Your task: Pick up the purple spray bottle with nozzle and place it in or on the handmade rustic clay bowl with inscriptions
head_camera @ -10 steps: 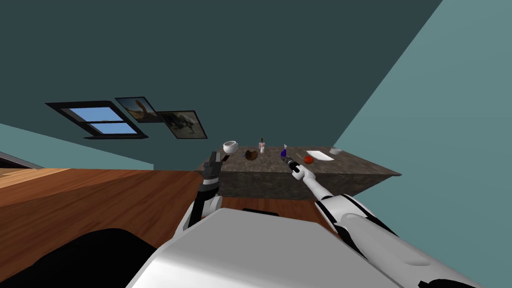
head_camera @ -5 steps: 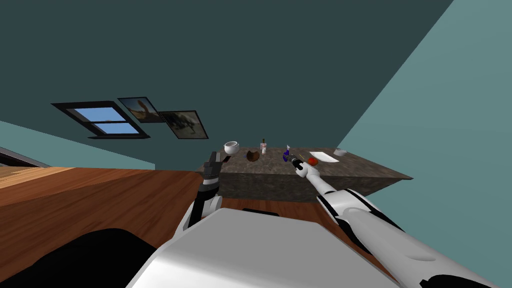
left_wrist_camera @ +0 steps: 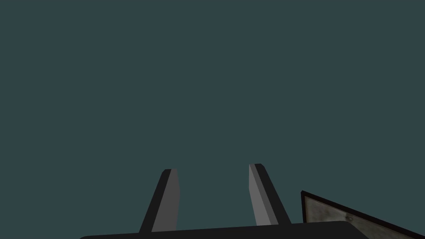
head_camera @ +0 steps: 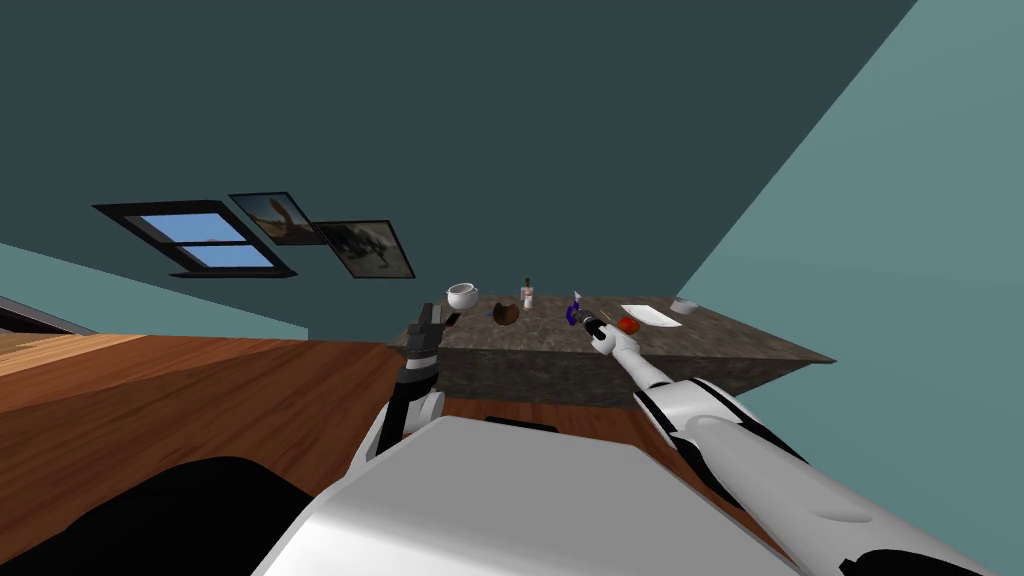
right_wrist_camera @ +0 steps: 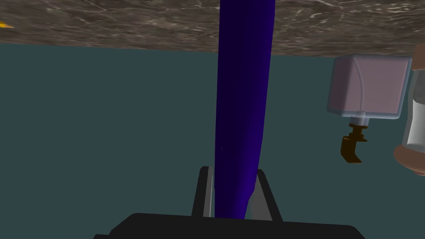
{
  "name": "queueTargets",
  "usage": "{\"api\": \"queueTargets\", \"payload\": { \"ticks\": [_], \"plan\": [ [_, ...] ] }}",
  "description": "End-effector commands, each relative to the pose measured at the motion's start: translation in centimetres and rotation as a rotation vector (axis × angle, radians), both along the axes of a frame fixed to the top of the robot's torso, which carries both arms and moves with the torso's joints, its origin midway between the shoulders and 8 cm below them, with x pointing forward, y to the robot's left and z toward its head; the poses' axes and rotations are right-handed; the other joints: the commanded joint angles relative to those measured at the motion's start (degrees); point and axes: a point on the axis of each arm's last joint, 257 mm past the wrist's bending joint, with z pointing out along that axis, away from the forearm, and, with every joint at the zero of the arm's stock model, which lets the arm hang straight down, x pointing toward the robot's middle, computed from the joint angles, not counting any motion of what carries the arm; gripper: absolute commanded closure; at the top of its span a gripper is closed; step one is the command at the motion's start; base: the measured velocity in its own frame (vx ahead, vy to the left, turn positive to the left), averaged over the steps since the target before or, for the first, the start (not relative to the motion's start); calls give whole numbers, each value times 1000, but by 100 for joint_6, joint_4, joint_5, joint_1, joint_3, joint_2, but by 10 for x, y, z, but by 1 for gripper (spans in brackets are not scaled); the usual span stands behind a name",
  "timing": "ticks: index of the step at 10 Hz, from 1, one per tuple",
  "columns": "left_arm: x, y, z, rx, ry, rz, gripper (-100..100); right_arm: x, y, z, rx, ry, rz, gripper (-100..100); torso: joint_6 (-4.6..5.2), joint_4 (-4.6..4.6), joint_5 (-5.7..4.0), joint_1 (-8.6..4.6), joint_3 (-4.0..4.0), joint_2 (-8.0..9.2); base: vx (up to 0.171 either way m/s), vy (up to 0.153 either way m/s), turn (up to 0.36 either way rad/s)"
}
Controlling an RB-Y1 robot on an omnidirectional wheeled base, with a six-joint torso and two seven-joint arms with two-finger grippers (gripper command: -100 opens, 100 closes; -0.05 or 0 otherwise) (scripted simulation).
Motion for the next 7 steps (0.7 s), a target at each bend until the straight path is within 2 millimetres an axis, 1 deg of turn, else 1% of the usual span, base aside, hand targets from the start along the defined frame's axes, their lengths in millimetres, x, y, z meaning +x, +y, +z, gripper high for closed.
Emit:
{"api": "queueTargets", "payload": {
  "ticks": [1, 3, 4, 5, 6, 7],
  "plan": [
    [0, 0, 0, 0, 0, 0, 0, 0, 0, 0, 0, 0, 0, 100, 0, 0, 0, 0, 0, 0, 0, 0, 0],
    [0, 0, 0, 0, 0, 0, 0, 0, 0, 0, 0, 0, 1, 100, 2, 0, 0, -1, 0, 1, 0, 0, 0],
    [0, 0, 0, 0, 0, 0, 0, 0, 0, 0, 0, 0, 1, 0, 2, 0, 0, -2, 0, 1, 0, 0, 0],
    [0, 0, 0, 0, 0, 0, 0, 0, 0, 0, 0, 0, 1, 100, 2, 0, 0, -2, 0, 1, 0, 0, 0],
    [0, 0, 0, 0, 0, 0, 0, 0, 0, 0, 0, 0, 1, 0, 2, 0, 0, -2, 0, 1, 0, 0, 0],
    [0, 0, 0, 0, 0, 0, 0, 0, -12, 0, -6, 9, -23, 100, 2, 0, -1, -2, 0, 1, -123, 14, 160]
  ]
}}
